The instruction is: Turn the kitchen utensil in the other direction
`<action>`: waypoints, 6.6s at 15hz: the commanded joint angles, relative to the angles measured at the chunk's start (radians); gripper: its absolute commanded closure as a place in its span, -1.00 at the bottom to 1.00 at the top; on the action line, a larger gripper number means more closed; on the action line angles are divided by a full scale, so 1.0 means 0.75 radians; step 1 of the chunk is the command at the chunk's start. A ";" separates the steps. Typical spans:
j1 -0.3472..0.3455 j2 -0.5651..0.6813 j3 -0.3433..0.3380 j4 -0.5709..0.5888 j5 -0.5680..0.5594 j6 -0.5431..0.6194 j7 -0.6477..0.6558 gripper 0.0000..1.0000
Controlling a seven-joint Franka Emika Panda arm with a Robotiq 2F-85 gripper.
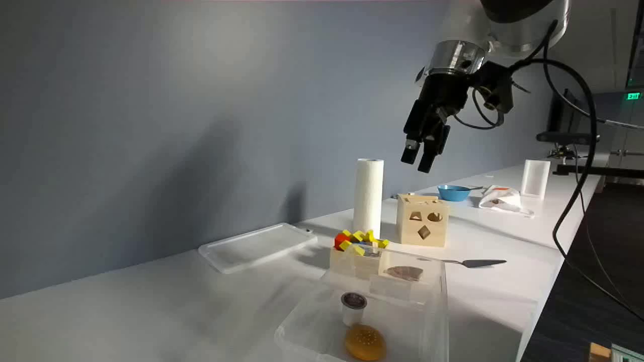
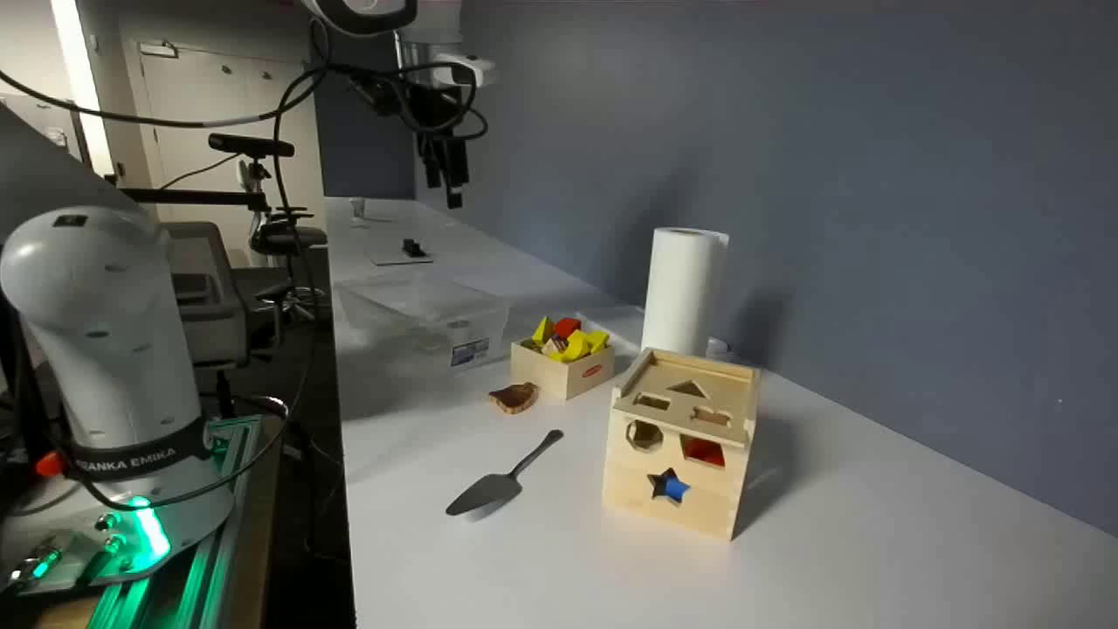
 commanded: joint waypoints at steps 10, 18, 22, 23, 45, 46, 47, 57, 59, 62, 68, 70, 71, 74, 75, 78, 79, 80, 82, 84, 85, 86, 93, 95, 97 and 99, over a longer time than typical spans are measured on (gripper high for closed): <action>-0.125 0.079 0.144 -0.012 -0.125 0.177 0.174 -1.00; -0.419 0.335 0.233 -0.047 -0.496 0.610 0.620 -1.00; -0.584 0.341 0.228 -0.040 -0.803 0.550 0.797 -1.00; -0.622 0.338 0.225 -0.042 -0.887 0.529 0.820 -1.00; -0.367 0.439 -0.232 -0.254 -0.489 0.585 -0.229 -1.00; -0.356 0.440 -0.252 -0.266 -0.452 0.608 -0.289 -1.00; -0.353 0.441 -0.270 -0.280 -0.433 0.639 -0.347 -1.00; -0.368 0.458 -0.299 -0.306 -0.453 0.665 -0.484 -1.00; -0.358 0.474 -0.302 -0.316 -0.446 0.686 -0.509 -1.00; -0.340 0.500 -0.317 -0.332 -0.421 0.731 -0.566 -1.00; -0.328 0.596 -0.336 -0.352 -0.402 0.844 -0.678 -1.00; -0.325 0.631 -0.341 -0.353 -0.385 0.874 -0.720 -1.00; -0.321 0.649 -0.345 -0.350 -0.366 0.883 -0.744 -1.00; -0.322 0.697 -0.346 -0.335 -0.315 0.902 -0.814 -1.00; -0.321 0.710 -0.348 -0.329 -0.287 0.903 -0.848 -1.00; -0.341 0.747 -0.343 -0.306 -0.262 0.900 -0.907 -1.00; -0.346 0.755 -0.347 -0.295 -0.247 0.896 -0.928 -1.00; -0.354 0.764 -0.347 -0.284 -0.246 0.896 -0.935 -1.00; -0.363 0.783 -0.351 -0.257 -0.231 0.888 -0.973 -1.00; -0.370 0.808 -0.350 -0.226 -0.225 0.866 -1.018 -1.00; -0.376 0.822 -0.347 -0.213 -0.234 0.863 -1.035 -1.00; -0.383 0.834 -0.344 -0.202 -0.241 0.865 -1.046 -1.00; -0.434 0.894 -0.331 -0.170 -0.275 0.873 -1.108 -0.77; -0.444 0.900 -0.329 -0.169 -0.289 0.866 -1.119 -0.38; -0.454 0.900 -0.326 -0.172 -0.299 0.865 -1.132 0.02; -0.456 0.887 -0.322 -0.174 -0.302 0.863 -1.146 0.29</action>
